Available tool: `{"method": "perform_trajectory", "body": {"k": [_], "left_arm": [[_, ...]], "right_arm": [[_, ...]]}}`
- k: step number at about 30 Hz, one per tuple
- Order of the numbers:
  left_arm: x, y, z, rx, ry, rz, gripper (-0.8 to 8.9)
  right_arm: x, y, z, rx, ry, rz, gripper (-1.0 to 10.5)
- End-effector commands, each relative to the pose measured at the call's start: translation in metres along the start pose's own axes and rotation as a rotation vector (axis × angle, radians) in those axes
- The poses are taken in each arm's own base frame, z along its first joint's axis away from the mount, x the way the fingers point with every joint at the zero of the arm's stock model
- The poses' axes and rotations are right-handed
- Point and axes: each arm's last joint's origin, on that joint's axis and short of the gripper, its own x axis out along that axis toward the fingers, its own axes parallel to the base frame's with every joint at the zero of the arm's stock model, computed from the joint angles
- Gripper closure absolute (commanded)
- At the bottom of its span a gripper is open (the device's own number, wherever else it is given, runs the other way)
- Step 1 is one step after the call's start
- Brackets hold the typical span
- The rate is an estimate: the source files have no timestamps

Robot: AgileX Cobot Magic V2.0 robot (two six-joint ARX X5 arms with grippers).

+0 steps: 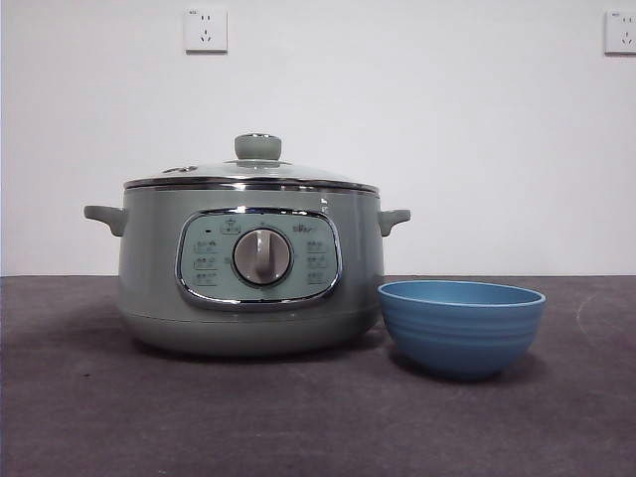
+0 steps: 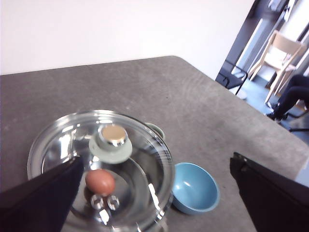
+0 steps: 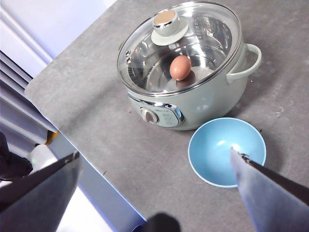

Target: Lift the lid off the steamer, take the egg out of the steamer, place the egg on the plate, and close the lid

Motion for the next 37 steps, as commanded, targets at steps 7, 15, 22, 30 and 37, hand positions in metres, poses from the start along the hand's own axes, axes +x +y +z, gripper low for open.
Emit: {"method": "perform_trajectory", "body": {"k": [7,15,22,30,37], "left_arm": [[0.083,0.006,0.019,0.13,0.081,0.046,2.43],[0.147,0.02,0.005,0.164,0.124,0.066,2.43],[0.187,0.029,-0.016,0.181,0.186,0.09,2.43],[0.213,0.037,-0.036,0.173,0.251,0.124,2.43],[0.219,0.04,-0.043,0.17,0.284,0.156,2.52]], "right_arm": [[0.0,0.0,0.001,-0.003,-0.002,-0.001,3.8],[0.0,0.0,0.001,-0.001,-0.001,-0.001,3.8],[0.0,0.0,0.001,-0.001,-0.001,-0.001,3.8],[0.0,0.0,0.001,-0.001,-0.001,-0.001,3.8],[0.0,0.0,0.001,-0.001,-0.001,-0.001,3.8]]}}
